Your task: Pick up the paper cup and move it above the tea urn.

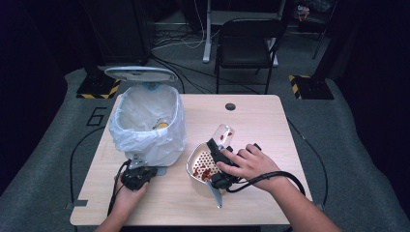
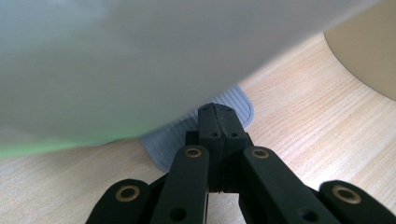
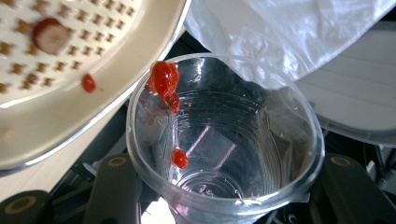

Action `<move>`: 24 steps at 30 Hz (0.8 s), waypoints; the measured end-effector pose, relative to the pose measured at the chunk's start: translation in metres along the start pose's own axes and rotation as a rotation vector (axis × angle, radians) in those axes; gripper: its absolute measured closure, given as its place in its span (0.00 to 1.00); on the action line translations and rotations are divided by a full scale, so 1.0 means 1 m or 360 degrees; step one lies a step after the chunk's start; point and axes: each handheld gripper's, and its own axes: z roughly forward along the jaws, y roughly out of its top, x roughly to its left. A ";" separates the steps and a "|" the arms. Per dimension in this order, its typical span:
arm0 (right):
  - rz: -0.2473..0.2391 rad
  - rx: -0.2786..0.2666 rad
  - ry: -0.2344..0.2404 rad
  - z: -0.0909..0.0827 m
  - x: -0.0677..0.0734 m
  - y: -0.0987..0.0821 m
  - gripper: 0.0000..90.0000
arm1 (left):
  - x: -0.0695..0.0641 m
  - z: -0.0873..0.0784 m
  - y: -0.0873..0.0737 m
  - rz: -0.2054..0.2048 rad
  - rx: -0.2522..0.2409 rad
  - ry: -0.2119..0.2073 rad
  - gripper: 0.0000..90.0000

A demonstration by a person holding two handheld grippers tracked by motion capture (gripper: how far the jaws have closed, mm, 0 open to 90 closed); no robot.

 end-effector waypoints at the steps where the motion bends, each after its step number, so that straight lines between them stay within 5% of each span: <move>1: 0.0008 0.0011 -0.0006 0.000 -0.001 -0.001 0.50 | 0.000 0.000 0.000 -0.0006 -0.0001 0.0000 1.00; 2: 0.0068 0.0021 -0.0005 -0.001 0.001 -0.001 0.50 | 0.000 0.000 0.000 -0.0007 -0.0001 0.0000 1.00; 5: -0.0114 -0.0069 0.0049 -0.002 0.001 0.006 0.50 | 0.000 0.000 0.000 -0.0002 -0.0001 0.0000 1.00; 6: -0.0078 -0.0021 0.0025 -0.002 0.006 0.008 0.51 | 0.000 0.000 0.000 -0.0007 -0.0001 0.0000 1.00; 7: 0.0071 -0.0024 -0.0013 -0.001 0.010 0.009 0.51 | 0.000 0.000 0.000 -0.0011 -0.0002 0.0001 1.00; 8: -0.0054 -0.0018 0.0033 -0.002 0.001 0.006 0.51 | 0.000 0.000 0.000 -0.0006 -0.0002 0.0002 1.00; 13: -0.0071 -0.0079 0.0095 -0.001 0.008 0.011 0.51 | 0.000 0.000 0.000 -0.0010 -0.0002 0.0001 1.00; 14: 0.0181 -0.0069 -0.0004 0.001 0.019 0.016 0.51 | 0.000 0.000 0.000 -0.0010 -0.0002 -0.0001 1.00; 16: 0.0128 -0.0059 0.0003 0.001 0.018 0.015 0.51 | 0.000 0.000 0.000 -0.0011 -0.0002 -0.0001 1.00; 17: 0.0004 -0.0046 0.0039 0.002 0.013 0.013 0.50 | 0.000 0.000 0.000 -0.0010 -0.0001 -0.0001 1.00; 23: 0.0094 -0.0043 0.0027 0.002 0.014 0.009 0.50 | 0.000 0.000 0.000 -0.0010 -0.0001 0.0000 1.00; 24: 0.0022 -0.0017 0.0054 0.000 0.010 0.007 0.50 | 0.000 0.000 0.000 -0.0011 -0.0001 0.0000 1.00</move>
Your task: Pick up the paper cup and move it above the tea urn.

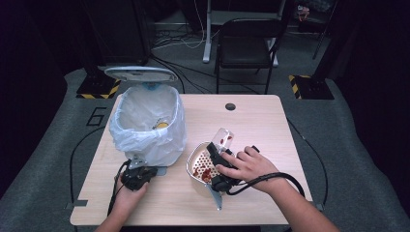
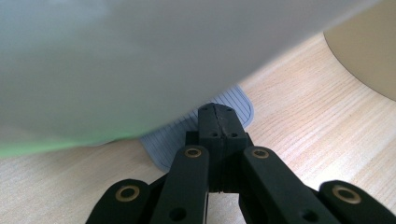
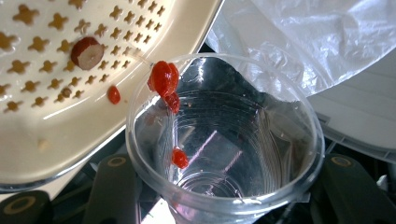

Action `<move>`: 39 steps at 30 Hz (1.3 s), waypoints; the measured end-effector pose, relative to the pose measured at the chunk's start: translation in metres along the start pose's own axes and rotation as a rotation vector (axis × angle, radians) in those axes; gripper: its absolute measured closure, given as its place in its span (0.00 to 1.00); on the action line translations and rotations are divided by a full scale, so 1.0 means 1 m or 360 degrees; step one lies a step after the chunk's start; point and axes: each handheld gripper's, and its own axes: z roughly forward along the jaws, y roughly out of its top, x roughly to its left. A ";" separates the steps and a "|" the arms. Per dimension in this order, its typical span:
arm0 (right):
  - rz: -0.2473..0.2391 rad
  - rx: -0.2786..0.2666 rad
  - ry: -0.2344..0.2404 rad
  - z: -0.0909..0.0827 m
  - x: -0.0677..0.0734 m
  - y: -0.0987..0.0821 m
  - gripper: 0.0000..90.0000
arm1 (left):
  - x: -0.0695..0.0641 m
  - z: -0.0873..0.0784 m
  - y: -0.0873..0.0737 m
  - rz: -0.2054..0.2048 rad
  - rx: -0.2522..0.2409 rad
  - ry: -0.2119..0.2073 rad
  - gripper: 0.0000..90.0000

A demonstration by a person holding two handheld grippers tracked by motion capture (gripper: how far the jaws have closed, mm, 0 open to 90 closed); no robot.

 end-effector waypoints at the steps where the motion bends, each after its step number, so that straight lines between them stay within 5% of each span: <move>1: -0.0018 -0.0008 0.0027 0.000 -0.002 -0.001 0.50 | 0.000 0.000 0.000 0.0000 -0.0001 0.0001 1.00; 6: 0.0173 -0.0060 0.0090 -0.002 -0.009 -0.008 0.49 | 0.001 0.000 0.000 0.0018 -0.0002 0.0000 1.00; 7: 0.0252 -0.0091 0.0089 -0.003 -0.013 -0.011 0.49 | 0.003 -0.001 0.001 0.0084 0.0008 0.0004 1.00; 9: 0.0580 -0.0143 0.0178 -0.004 -0.016 -0.018 0.50 | 0.003 -0.001 0.001 0.0087 0.0009 0.0005 1.00; 11: 0.0765 -0.0198 0.0141 -0.003 -0.024 -0.027 0.49 | 0.003 -0.001 0.001 0.0082 0.0014 0.0005 1.00; 12: 0.0886 -0.0227 0.0180 -0.002 -0.026 -0.031 0.49 | 0.003 -0.001 0.001 0.0091 0.0005 0.0006 1.00; 22: 0.1563 -0.0362 0.0352 0.003 -0.031 -0.064 0.49 | 0.004 -0.001 0.001 0.0101 0.0014 0.0015 1.00; 29: 0.1876 -0.0462 0.0410 0.004 -0.030 -0.078 0.49 | 0.003 -0.001 0.001 0.0098 0.0013 0.0014 1.00; 39: 0.2192 -0.0598 0.0518 0.007 -0.031 -0.092 0.49 | 0.004 -0.001 0.001 0.0098 0.0014 0.0014 1.00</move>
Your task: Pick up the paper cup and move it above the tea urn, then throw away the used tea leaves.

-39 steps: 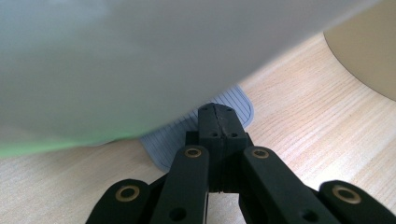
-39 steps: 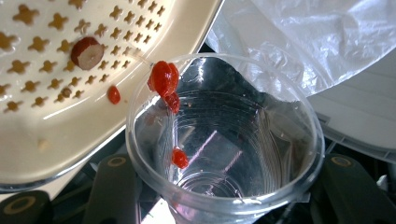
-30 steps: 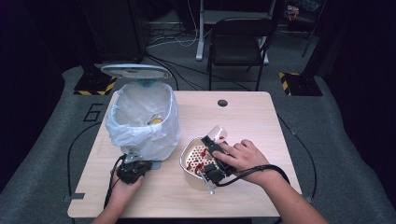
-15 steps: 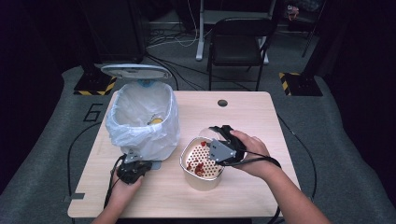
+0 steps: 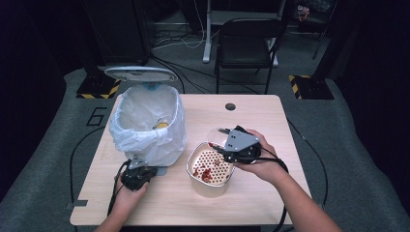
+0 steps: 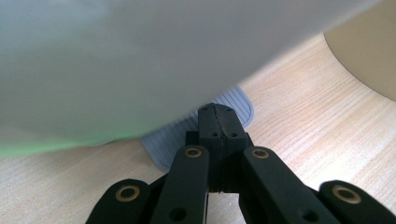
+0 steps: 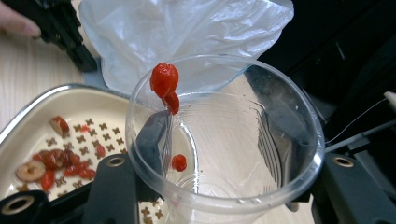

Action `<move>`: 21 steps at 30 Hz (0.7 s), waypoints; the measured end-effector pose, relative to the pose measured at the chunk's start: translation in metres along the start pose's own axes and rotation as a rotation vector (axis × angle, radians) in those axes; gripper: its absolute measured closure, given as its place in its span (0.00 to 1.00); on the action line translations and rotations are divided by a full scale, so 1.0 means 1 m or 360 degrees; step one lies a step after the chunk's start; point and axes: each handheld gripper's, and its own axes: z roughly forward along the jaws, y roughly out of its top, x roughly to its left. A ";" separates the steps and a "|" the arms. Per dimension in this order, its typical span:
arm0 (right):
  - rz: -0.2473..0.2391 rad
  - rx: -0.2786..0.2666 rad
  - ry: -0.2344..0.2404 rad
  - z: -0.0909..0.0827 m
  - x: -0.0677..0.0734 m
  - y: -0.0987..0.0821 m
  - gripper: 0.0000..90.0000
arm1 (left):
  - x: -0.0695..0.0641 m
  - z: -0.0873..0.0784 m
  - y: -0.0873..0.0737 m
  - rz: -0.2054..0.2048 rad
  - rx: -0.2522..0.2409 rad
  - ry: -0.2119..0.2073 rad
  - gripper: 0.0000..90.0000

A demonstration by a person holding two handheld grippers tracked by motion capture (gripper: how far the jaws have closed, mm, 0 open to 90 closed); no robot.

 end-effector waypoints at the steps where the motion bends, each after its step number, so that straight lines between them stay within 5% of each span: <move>1: 0.0033 -0.0005 0.0007 0.000 -0.001 0.000 0.49 | 0.000 0.000 0.000 0.0001 0.0000 0.0001 1.00; 11: 0.0250 -0.0052 0.0032 -0.001 -0.010 0.005 0.49 | 0.000 0.000 0.000 0.0000 0.0001 -0.0003 1.00; 16: 0.0442 -0.0112 0.0076 -0.001 -0.017 0.011 0.49 | 0.000 0.000 0.000 0.0000 0.0001 -0.0003 1.00; 21: 0.0492 -0.0126 0.0082 0.000 -0.020 0.019 0.49 | 0.000 0.000 0.000 -0.0003 0.0000 -0.0003 1.00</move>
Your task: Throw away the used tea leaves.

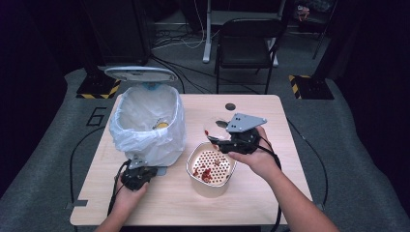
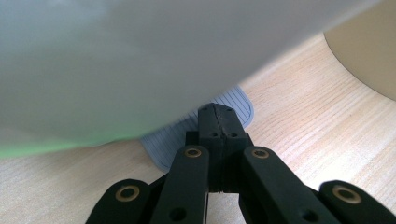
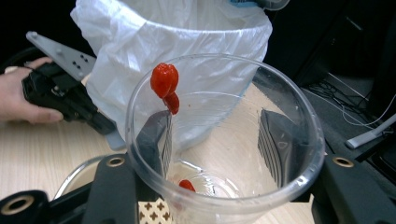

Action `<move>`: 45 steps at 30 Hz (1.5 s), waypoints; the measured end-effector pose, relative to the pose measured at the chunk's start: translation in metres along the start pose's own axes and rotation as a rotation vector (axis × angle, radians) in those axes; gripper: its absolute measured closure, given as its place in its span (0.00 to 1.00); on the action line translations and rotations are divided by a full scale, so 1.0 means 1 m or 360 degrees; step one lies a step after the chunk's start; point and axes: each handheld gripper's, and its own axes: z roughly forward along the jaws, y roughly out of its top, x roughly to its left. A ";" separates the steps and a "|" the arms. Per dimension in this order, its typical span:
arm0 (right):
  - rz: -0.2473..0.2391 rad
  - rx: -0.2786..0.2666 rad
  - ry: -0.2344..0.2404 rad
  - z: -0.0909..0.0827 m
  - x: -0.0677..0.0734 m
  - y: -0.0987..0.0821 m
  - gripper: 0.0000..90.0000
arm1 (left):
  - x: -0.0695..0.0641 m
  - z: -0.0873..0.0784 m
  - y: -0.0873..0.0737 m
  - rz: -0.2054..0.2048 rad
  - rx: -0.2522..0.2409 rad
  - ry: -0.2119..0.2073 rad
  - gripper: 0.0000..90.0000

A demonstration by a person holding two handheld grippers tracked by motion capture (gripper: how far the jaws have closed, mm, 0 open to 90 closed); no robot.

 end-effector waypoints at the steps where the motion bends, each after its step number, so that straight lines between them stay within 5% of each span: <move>1: 0.0008 -0.0006 0.0003 0.000 0.000 0.003 0.49 | 0.000 0.000 0.000 -0.0001 0.0000 0.0001 1.00; 11: 0.0109 -0.0049 0.0051 0.006 -0.002 0.035 0.49 | 0.000 0.000 0.000 -0.0002 0.0000 -0.0001 1.00; 31: 0.0167 -0.0093 0.0103 0.038 -0.013 0.084 0.49 | 0.001 0.000 0.000 0.0007 0.0002 -0.0001 1.00; 34: 0.0181 -0.0100 0.0114 0.044 -0.014 0.091 0.49 | -0.001 0.001 0.000 -0.0036 -0.0032 -0.0010 1.00; 35: 0.0187 -0.0103 0.0116 0.046 -0.014 0.093 0.49 | 0.001 0.001 0.000 -0.0001 -0.0013 -0.0003 1.00; 36: 0.0187 -0.0107 0.0121 0.048 -0.014 0.095 0.49 | -0.001 0.002 -0.001 -0.0062 -0.0031 -0.0028 1.00; 45: 0.0177 -0.0136 0.0144 0.066 -0.011 0.112 0.49 | 0.000 0.001 0.000 -0.0025 -0.0029 -0.0010 1.00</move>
